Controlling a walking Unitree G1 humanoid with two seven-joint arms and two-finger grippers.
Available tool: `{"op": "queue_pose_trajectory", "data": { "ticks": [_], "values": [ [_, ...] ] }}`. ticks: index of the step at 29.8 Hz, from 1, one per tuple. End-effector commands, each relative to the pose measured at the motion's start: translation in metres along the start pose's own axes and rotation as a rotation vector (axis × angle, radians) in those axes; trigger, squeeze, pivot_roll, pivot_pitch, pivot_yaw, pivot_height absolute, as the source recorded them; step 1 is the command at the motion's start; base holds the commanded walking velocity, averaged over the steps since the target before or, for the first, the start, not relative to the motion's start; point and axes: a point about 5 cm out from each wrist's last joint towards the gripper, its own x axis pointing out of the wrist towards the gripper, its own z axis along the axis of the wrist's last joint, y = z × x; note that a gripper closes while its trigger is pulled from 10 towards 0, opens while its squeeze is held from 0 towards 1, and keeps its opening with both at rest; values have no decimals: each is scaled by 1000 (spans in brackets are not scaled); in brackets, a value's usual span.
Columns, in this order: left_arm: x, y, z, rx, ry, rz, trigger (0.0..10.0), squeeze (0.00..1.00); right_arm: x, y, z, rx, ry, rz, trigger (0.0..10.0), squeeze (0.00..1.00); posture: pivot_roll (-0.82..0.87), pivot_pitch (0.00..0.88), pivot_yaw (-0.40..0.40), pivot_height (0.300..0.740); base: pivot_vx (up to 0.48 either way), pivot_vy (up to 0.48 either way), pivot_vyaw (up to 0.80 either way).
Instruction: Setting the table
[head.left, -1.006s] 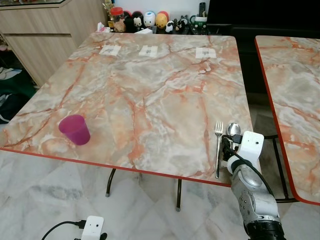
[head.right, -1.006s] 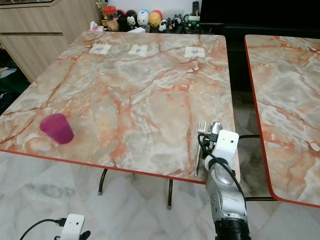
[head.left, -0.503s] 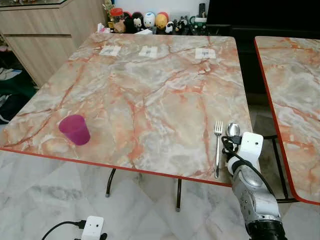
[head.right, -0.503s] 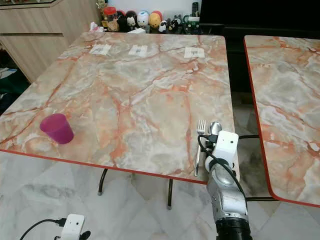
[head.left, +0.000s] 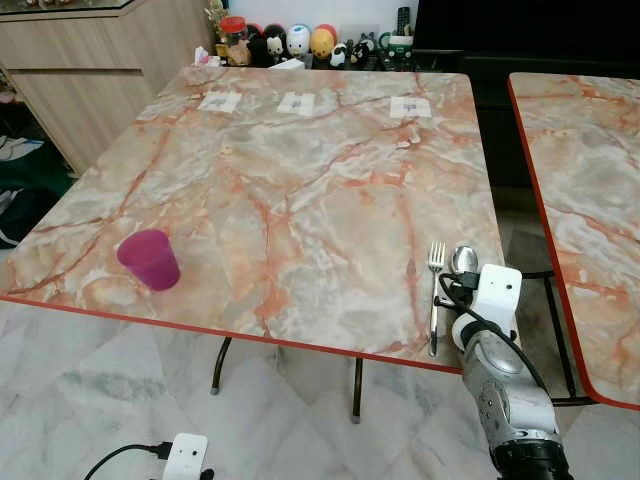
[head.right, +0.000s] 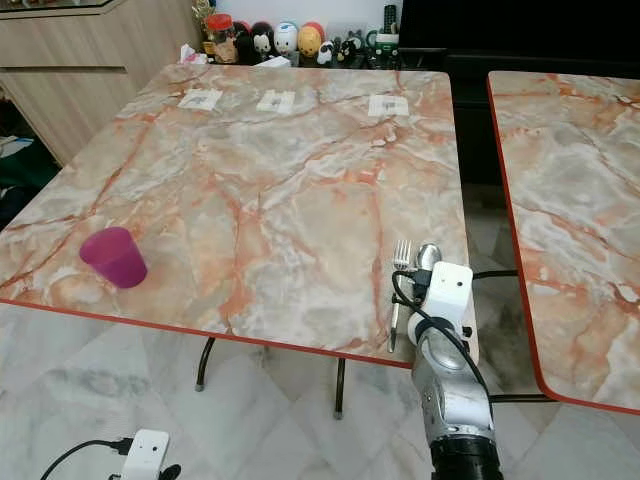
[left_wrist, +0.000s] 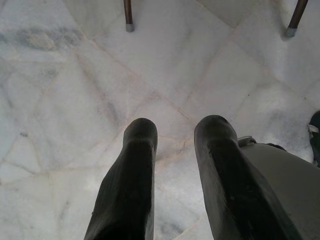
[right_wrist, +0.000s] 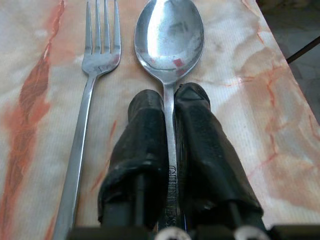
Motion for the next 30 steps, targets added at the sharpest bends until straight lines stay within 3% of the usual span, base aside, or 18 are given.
{"op": "queue_pose_trajectory", "data": {
  "ticks": [1,9,10,11,12,13,16,25,30],
  "values": [
    [-3,2,-12,-9,47,2,10000,0,0,1,-12,-1,56,-3,0,0,-106,97,45,740,0,0,0],
    [-3,2,-13,-5,52,0,10000,0,-1,-3,-9,11,18,-42,0,0,-108,96,46,740,0,0,0],
    [-3,2,-13,-5,52,1,10000,0,-2,-3,-6,20,-8,-44,4235,0,-109,96,48,740,0,0,0],
    [-3,2,-13,-5,53,1,10000,0,-2,-3,-3,28,-37,-44,4235,0,-110,97,47,740,0,0,0],
    [-4,2,-13,-4,55,0,10000,0,-4,-3,2,25,-76,-45,7725,0,-110,98,45,740,0,0,0],
    [-4,2,-14,-3,57,0,10000,0,-6,-4,10,12,-149,-43,10000,0,-109,95,44,740,0,0,0],
    [-4,2,-15,-7,59,2,10000,0,-14,-3,28,-18,-288,-51,10000,0,-110,93,44,740,0,0,0],
    [-3,3,-13,-3,54,9,10000,0,-25,-1,36,-59,-397,-17,10000,0,-114,93,46,740,0,0,0],
    [-3,1,-12,21,51,5,10000,0,-35,18,47,-225,-512,161,10000,0,-121,94,47,740,0,0,0]
  ]
}}
